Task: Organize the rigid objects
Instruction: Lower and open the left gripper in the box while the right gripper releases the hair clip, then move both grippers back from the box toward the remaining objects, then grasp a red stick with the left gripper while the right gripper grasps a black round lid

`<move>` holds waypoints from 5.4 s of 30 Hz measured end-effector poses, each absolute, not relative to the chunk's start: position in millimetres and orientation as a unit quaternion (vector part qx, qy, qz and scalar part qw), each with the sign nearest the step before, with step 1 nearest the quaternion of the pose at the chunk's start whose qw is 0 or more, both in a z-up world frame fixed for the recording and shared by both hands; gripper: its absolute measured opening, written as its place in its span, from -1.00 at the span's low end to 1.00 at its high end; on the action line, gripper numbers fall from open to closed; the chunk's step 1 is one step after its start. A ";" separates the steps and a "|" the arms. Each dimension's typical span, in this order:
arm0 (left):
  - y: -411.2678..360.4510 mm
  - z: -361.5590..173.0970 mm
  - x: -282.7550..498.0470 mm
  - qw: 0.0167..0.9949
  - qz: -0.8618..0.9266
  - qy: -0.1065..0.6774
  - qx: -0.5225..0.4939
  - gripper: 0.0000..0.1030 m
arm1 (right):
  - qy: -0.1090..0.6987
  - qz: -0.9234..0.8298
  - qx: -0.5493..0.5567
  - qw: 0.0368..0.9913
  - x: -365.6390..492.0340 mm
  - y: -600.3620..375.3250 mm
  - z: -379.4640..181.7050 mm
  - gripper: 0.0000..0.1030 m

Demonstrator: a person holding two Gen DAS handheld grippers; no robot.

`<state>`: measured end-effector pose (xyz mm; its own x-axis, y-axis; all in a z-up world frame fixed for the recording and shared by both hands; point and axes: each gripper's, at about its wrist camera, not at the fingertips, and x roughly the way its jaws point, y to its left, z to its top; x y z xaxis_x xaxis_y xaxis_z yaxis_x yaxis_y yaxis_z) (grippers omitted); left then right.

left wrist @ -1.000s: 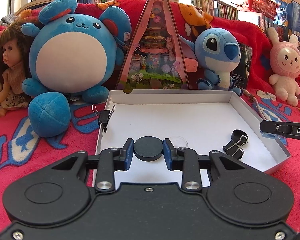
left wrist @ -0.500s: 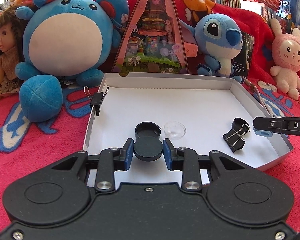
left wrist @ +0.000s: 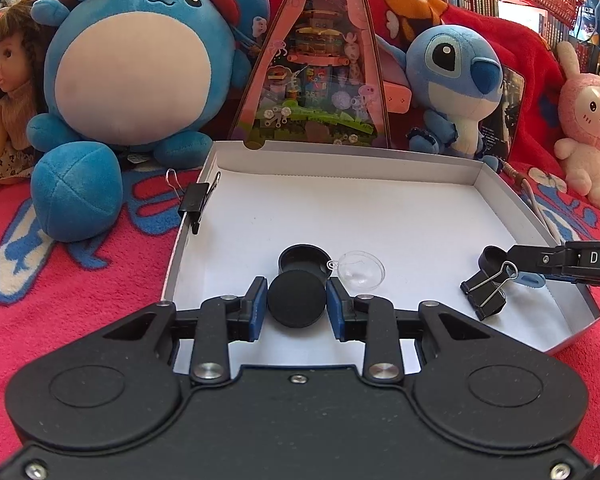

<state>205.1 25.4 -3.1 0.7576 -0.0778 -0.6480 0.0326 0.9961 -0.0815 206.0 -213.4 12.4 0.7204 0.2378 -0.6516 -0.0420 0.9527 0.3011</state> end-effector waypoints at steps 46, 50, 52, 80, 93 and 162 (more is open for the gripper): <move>11.8 35.0 156.0 0.957 -0.064 0.284 -0.007 0.55 | 0.265 0.078 0.050 0.960 163.3 -200.6 38.4 0.76; 9.9 37.0 150.8 0.958 -0.068 0.280 -0.002 0.56 | 0.260 0.078 0.042 0.961 157.6 -200.0 39.9 0.79; 8.8 37.4 148.4 0.958 -0.069 0.278 0.001 0.57 | 0.258 0.078 0.039 0.962 155.4 -200.0 40.6 0.79; 8.1 34.8 107.2 0.955 -0.097 0.278 -0.021 0.62 | 0.243 0.074 0.005 0.967 119.5 -205.4 37.4 1.00; -0.6 21.3 70.7 0.953 -0.108 0.283 -0.019 0.62 | 0.235 0.082 -0.023 0.968 87.7 -204.1 30.8 1.00; -8.0 -2.7 -18.9 0.939 -0.141 0.313 0.030 -0.31 | 0.275 0.181 -0.064 0.942 -14.4 -188.1 -9.6 -0.29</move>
<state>-18.9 -8.0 -2.7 0.7638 -0.2458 -0.5968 0.2830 0.9586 -0.0326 -14.4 -188.1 -9.6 0.7837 0.3059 -0.5407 -0.3766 0.9261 -0.0219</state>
